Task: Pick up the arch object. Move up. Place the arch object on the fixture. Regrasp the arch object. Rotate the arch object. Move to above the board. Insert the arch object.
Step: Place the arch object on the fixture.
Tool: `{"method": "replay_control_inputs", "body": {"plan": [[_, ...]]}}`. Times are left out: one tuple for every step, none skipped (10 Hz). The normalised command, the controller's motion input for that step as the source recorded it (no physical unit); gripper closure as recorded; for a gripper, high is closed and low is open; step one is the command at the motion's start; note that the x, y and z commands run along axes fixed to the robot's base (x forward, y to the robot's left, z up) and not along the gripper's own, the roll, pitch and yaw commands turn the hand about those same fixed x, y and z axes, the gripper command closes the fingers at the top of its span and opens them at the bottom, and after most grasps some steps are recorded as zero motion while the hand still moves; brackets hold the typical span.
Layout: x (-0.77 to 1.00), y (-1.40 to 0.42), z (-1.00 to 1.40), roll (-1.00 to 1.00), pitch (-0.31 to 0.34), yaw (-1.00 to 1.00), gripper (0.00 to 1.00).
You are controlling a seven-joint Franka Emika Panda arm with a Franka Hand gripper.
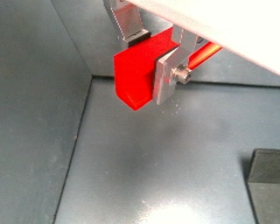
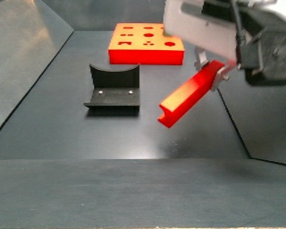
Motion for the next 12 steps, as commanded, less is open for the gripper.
{"method": "replay_control_inputs", "body": {"plan": [[-0.03,-0.01,1.0,0.1,0.099,0.02,1.0],[-0.03,-0.01,0.97,0.09,0.091,0.02,1.0],[-0.03,0.0,0.88,0.08,0.088,0.01,1.0],[-0.02,0.0,0.71,0.06,0.08,0.01,1.0],[-0.02,0.01,0.53,0.05,0.087,0.01,1.0],[-0.01,0.01,0.39,0.05,0.092,0.01,1.0],[0.0,0.01,0.29,0.04,0.099,0.01,1.0],[0.88,-1.0,0.42,-0.01,0.057,1.0,1.0],[0.88,-1.0,0.37,-0.01,0.061,1.0,1.0],[0.91,-1.0,0.35,-0.02,0.087,1.0,1.0],[0.95,-1.0,0.34,-0.02,0.101,1.0,1.0],[1.0,-0.94,0.3,-0.03,0.128,1.0,1.0]]}}
